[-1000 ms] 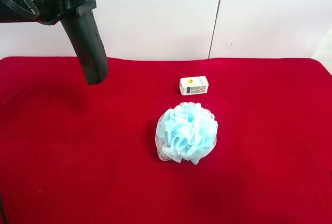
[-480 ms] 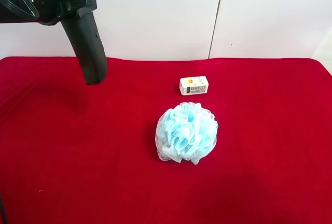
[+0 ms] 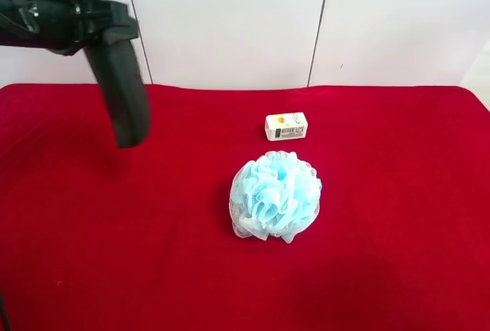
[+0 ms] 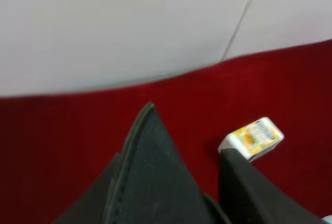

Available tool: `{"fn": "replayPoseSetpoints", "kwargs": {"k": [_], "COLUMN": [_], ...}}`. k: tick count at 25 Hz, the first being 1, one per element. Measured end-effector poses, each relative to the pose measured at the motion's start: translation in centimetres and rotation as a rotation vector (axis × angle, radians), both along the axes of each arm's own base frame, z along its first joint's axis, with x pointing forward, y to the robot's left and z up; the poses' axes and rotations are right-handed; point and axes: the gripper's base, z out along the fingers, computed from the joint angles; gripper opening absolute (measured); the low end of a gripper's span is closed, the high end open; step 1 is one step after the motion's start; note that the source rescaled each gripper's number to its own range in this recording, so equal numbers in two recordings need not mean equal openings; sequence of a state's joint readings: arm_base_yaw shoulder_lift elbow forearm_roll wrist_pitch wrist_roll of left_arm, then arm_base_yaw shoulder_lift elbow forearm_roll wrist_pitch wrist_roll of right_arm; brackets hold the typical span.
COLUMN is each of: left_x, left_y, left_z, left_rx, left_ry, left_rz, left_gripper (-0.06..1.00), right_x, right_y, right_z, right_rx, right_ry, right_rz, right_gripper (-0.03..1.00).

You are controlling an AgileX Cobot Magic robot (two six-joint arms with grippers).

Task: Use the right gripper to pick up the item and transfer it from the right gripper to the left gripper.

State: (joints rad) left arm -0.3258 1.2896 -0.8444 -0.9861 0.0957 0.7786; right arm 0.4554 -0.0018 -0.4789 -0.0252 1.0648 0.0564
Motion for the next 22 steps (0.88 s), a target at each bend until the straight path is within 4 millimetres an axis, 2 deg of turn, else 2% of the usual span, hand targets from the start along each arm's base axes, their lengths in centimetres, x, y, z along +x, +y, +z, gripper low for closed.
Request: {"fn": "replayPoseSetpoints", "kwargs": {"k": [4,7,13,18,22], "left_x": [1.4,2.1,4.3,6.8,8.0], "left_y": [2.9,3.9,3.6,3.0,2.6], "left_z": [-1.6,-3.3,-6.6,-7.3,-7.7], "left_rx": [0.029,0.092,0.154,0.181,0.180], "left_ry": [0.091,0.155,0.273,0.304,0.329], "left_rz": [0.050,0.034,-0.020,-0.074,-0.101], "left_gripper": [0.00,0.00,0.00,0.00,0.00], "right_x": [0.0,-0.1,-0.1,-0.1,-0.1], "right_y": [0.0,0.1,0.1,0.1,0.1], "right_z": [0.0,0.0,0.0,0.0,0.0], "right_rx": [0.001,0.002,0.002,0.002,0.002], "right_ry": [0.000,0.001,0.000,0.000,0.000], "right_rz": [-0.167,-0.277,-0.438,-0.457,-0.457], "right_gripper": [1.00,1.00,1.00,1.00,1.00]}}
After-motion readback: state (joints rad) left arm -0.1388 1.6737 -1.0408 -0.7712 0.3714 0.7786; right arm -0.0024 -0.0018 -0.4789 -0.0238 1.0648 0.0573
